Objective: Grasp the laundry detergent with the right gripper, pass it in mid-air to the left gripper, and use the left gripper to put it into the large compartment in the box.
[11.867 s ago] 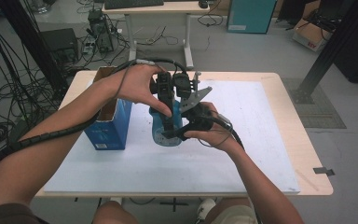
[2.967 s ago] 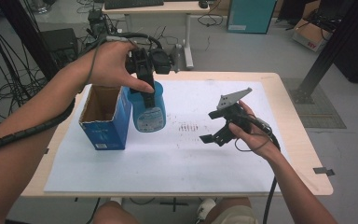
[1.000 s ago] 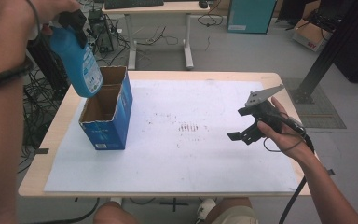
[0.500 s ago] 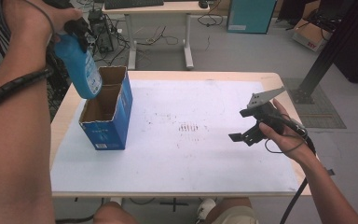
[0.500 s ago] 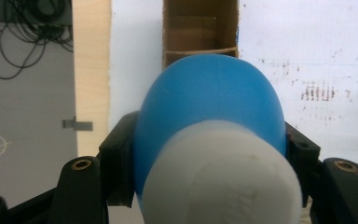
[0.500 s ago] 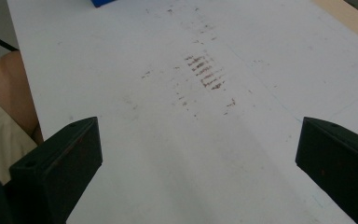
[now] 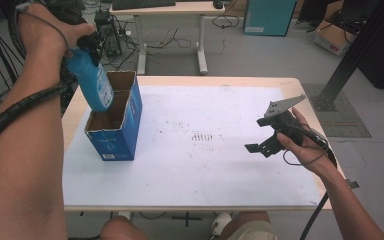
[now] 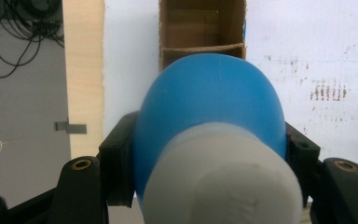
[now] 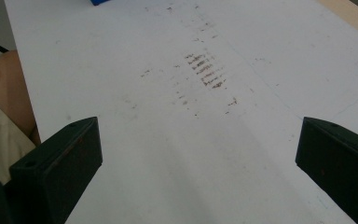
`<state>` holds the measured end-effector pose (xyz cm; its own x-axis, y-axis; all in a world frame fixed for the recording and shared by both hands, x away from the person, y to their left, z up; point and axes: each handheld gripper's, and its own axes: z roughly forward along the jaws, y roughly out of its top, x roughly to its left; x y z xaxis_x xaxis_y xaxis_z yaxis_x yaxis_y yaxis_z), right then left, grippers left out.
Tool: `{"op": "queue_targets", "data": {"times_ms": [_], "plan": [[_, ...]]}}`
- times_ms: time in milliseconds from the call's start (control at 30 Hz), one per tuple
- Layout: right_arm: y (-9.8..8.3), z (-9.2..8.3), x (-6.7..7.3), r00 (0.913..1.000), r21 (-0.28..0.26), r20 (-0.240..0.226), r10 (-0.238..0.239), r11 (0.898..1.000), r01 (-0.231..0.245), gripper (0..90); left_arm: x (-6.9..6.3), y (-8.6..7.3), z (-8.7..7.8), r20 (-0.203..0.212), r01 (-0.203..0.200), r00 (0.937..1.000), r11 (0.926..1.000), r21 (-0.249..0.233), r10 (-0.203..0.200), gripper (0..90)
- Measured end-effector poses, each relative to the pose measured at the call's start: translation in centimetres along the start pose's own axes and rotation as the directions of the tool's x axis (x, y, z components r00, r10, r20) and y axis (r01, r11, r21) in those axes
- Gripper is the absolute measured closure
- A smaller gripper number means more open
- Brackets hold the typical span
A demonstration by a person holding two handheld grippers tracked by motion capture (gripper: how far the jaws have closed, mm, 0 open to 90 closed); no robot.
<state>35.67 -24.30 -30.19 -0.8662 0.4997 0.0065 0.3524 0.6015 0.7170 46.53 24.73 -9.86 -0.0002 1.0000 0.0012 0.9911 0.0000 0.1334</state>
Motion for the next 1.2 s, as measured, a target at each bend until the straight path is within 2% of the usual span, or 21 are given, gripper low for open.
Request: {"op": "queue_targets", "data": {"times_ms": [333, 433, 467, 667, 800, 1200], "plan": [[-0.4, 0.3, -0.1, 1.0, 0.003, 0.003, 0.002, 1.0, -0.002, 0.3, 0.1, -0.3, 3.5, 0.014, -0.017, 0.9998, 0.9998, 0.013, 0.017, 37.1], [-0.4, 0.4, -0.1, 1.0, 0.002, 0.002, 0.001, 1.0, -0.001, 0.3, -0.1, -0.5, 4.7, 0.017, -0.021, 0.9996, 0.9996, 0.02, 0.021, 37.1], [-0.4, 0.5, -0.1, 1.0, 0.003, 0.001, 0.001, 1.0, -0.001, 0.3, -0.2, -0.5, 5.2, 0.021, -0.009, 0.9997, 0.9997, 0.021, 0.009, 37.1], [-0.3, 0.8, 0.0, 1.0, 0.005, -0.007, -0.004, 1.0, 0.004, 0.3, -0.4, -0.8, 7.9, 0.012, -0.026, 0.9996, 0.999, 0.038, 0.025, 37.1], [-0.3, 1.1, 0.0, 1.0, 0.007, -0.008, 0.0, 1.0, 0.0, 0.3, -0.2, -1.1, 9.5, 0.023, -0.033, 0.9992, 0.9986, 0.041, 0.032, 37.1], [-0.4, 1.5, 0.0, 0.9999, 0.01, -0.012, -0.006, 1.0, 0.007, 0.3, -0.7, -1.5, 13.2, 0.022, -0.051, 0.9985, 0.9978, 0.043, 0.05, 37.1]]}}
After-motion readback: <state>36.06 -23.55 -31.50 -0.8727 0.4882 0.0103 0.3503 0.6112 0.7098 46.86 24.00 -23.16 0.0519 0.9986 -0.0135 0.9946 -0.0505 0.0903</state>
